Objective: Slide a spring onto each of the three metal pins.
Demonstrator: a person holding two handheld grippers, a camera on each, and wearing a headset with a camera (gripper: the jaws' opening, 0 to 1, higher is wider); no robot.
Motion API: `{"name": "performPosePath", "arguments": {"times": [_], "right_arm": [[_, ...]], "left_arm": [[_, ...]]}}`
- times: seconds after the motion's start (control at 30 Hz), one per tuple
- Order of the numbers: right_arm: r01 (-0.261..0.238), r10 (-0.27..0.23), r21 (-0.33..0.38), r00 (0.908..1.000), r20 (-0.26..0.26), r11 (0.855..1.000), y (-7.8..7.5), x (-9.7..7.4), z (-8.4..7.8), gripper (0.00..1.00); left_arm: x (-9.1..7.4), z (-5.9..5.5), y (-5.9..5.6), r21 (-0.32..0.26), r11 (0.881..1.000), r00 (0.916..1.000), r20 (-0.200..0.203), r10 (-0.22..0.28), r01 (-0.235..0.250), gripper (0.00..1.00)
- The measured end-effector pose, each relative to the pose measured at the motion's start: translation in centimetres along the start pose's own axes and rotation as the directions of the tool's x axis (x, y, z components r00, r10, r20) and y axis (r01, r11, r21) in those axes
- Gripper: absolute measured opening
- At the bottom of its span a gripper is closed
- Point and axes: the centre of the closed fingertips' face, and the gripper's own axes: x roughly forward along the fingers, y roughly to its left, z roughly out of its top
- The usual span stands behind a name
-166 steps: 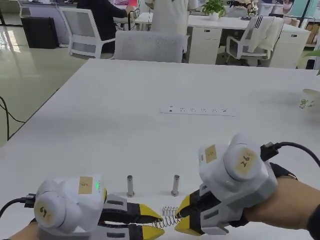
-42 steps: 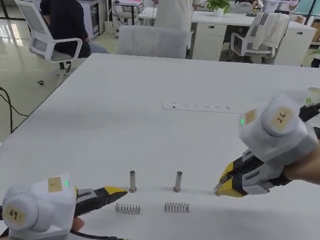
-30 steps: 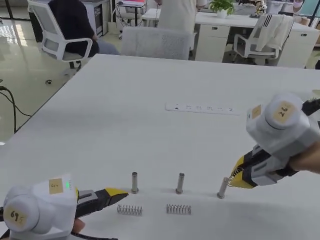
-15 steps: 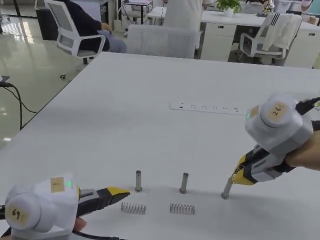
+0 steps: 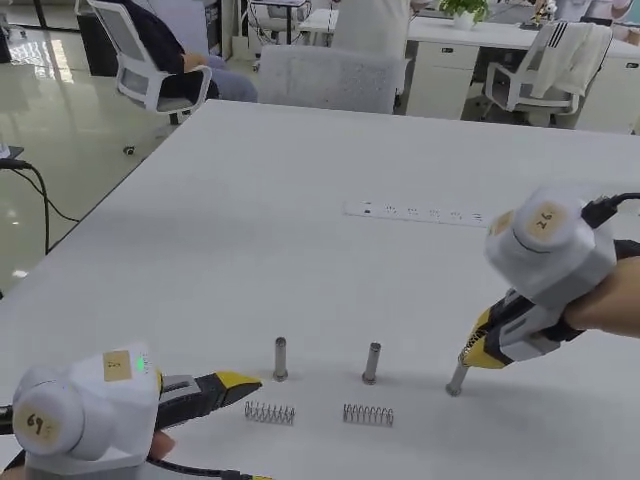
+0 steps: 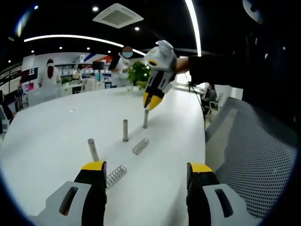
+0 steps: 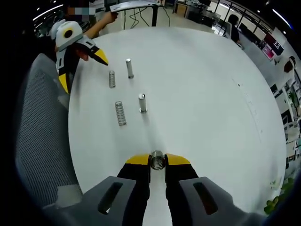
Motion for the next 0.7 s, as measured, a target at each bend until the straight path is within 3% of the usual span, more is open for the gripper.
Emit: {"name": "performPosePath", "arguments": {"times": [0.33,0.7], "right_arm": [[-0.018,0.018,-0.006,0.9988,-0.046,1.0,-0.2,1.5,-0.5,0.08],[-0.03,0.031,0.024,0.9976,-0.062,0.999,-0.2,3.2,-1.1,0.08]], "left_arm": [[0.0,0.0,0.0,0.0,1.0,1.0,0.001,0.001,-0.001,0.65],[0.0,-0.1,-0.1,0.0,1.0,1.0,-0.003,0.0,0.0,0.64]]}}
